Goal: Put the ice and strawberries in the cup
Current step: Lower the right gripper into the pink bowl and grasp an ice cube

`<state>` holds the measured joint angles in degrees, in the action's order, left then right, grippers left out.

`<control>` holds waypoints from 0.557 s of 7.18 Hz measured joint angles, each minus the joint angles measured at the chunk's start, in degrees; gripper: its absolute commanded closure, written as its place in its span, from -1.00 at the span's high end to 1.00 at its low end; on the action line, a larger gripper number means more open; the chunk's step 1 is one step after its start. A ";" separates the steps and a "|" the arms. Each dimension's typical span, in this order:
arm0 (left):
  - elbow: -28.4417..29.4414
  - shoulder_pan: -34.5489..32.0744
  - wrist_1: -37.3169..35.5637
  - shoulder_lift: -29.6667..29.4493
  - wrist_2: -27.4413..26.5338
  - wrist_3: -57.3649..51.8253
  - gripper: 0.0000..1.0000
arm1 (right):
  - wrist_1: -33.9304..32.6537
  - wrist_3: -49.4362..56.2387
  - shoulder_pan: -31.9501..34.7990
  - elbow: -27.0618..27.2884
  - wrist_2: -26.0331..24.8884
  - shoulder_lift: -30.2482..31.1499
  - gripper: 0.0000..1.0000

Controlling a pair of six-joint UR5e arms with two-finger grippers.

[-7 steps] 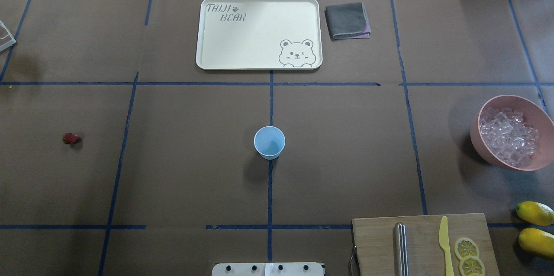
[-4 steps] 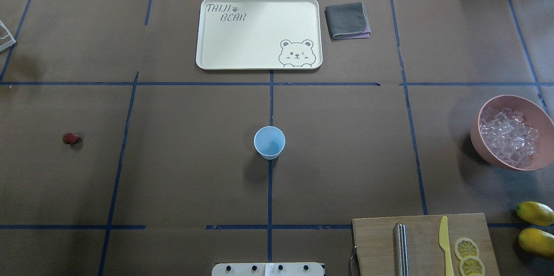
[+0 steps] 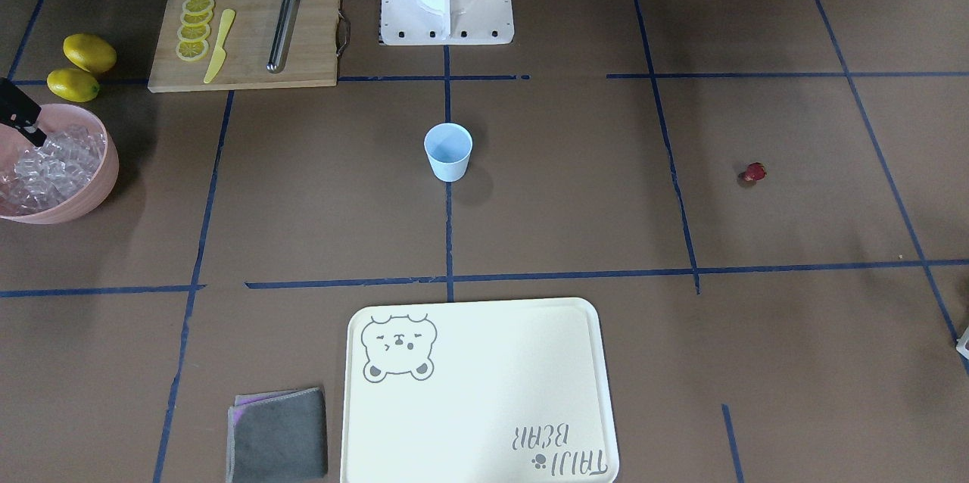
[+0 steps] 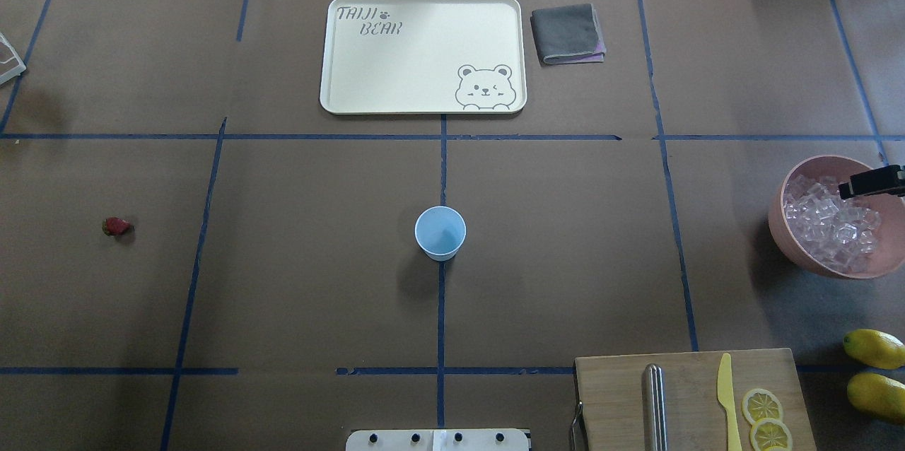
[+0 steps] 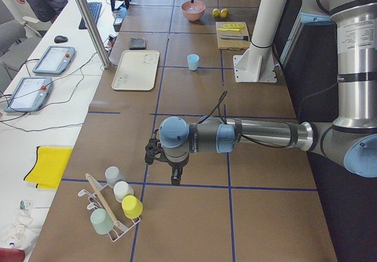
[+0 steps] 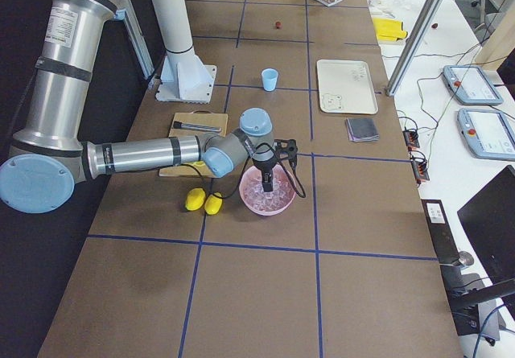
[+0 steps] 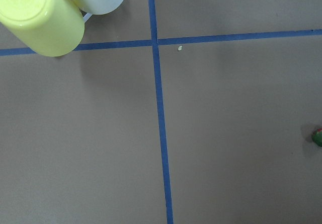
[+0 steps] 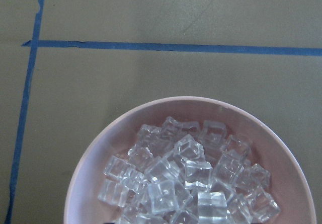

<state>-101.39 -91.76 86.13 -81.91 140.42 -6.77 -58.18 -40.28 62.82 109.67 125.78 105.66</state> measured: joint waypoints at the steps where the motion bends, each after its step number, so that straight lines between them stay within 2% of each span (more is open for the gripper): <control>1: -0.03 0.00 0.00 0.00 0.04 0.00 1.00 | 1.10 -0.40 -0.88 -0.21 -0.29 0.86 0.75; 4: -0.04 0.00 0.00 -0.03 0.11 0.00 1.00 | 1.85 -1.32 -3.25 -1.31 -0.63 1.53 0.61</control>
<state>-101.43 -91.76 86.13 -81.94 140.53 -6.77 -56.33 -41.59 59.57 108.36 125.15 107.19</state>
